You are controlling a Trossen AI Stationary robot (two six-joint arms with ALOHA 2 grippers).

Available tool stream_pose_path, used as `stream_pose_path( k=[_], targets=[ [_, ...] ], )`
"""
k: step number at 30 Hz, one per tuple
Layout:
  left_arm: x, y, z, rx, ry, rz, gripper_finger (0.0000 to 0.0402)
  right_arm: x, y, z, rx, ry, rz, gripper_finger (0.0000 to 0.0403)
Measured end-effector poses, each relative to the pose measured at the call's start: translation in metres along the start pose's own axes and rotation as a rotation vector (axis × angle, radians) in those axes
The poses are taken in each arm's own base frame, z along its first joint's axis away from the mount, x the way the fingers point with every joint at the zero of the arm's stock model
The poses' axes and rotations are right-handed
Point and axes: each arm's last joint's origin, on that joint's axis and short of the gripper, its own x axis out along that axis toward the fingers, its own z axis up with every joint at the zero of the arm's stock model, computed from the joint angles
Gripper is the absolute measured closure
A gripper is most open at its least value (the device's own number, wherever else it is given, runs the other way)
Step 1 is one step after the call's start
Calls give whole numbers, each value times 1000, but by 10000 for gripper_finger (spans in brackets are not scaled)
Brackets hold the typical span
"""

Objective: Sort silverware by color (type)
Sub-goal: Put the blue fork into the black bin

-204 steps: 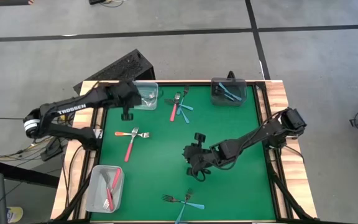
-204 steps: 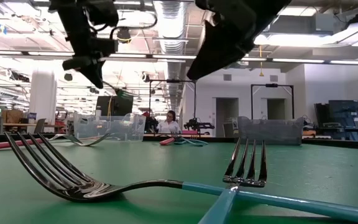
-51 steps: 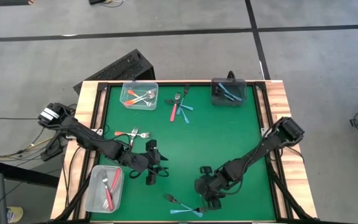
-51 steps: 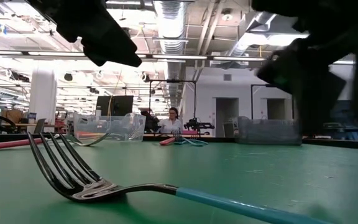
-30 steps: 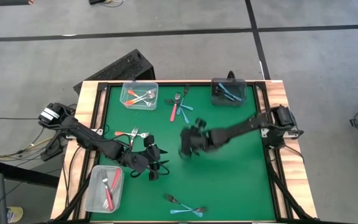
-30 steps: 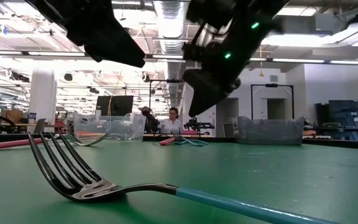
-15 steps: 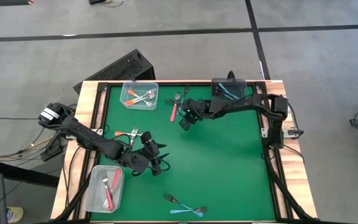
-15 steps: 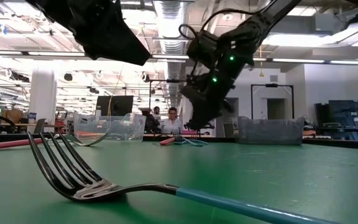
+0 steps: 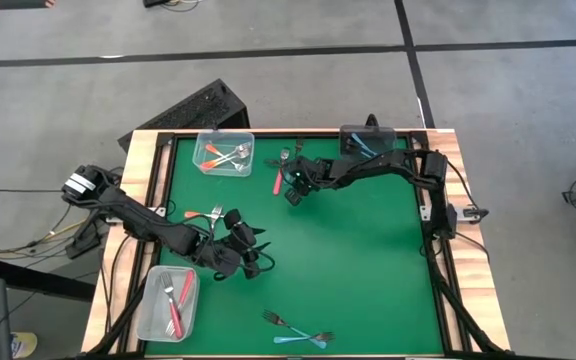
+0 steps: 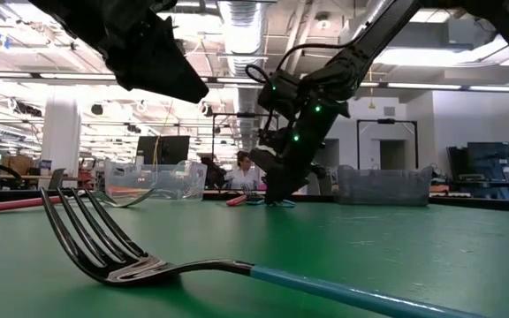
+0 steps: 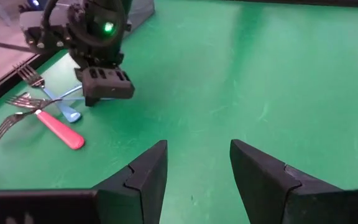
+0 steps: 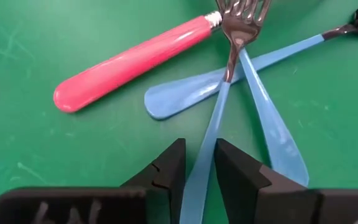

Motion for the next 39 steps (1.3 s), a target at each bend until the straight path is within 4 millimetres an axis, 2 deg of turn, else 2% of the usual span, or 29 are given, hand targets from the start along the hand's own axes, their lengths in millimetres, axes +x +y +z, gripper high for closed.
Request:
stream_pose_path(
  k=[5,10,14,20,24,28,31,34,39],
  targets=[
    [1,1,0,-32,5,1,239,3,-3,-2,-28,33,4,305],
    [1,2,-2,-18,17,10,239,1,-4,-3,-119,55,6,367],
    [2,4,-1,11,20,21,239,-13,-5,0,-210,89,45,378],
    [8,10,1,-12,23,44,239,-66,-15,19,-348,49,10,378],
    [9,12,2,-46,25,54,239,-90,-27,21,-456,78,-47,378],
    [9,12,1,-46,28,53,239,-112,-43,25,-536,83,-90,378],
    [9,13,0,-40,38,58,239,-118,-60,20,-611,96,-115,378],
    [9,13,-1,-36,49,56,239,-123,-83,11,-641,115,-148,378],
    [9,14,-3,-40,67,67,239,-128,-123,-13,-591,162,-202,378]
  ],
)
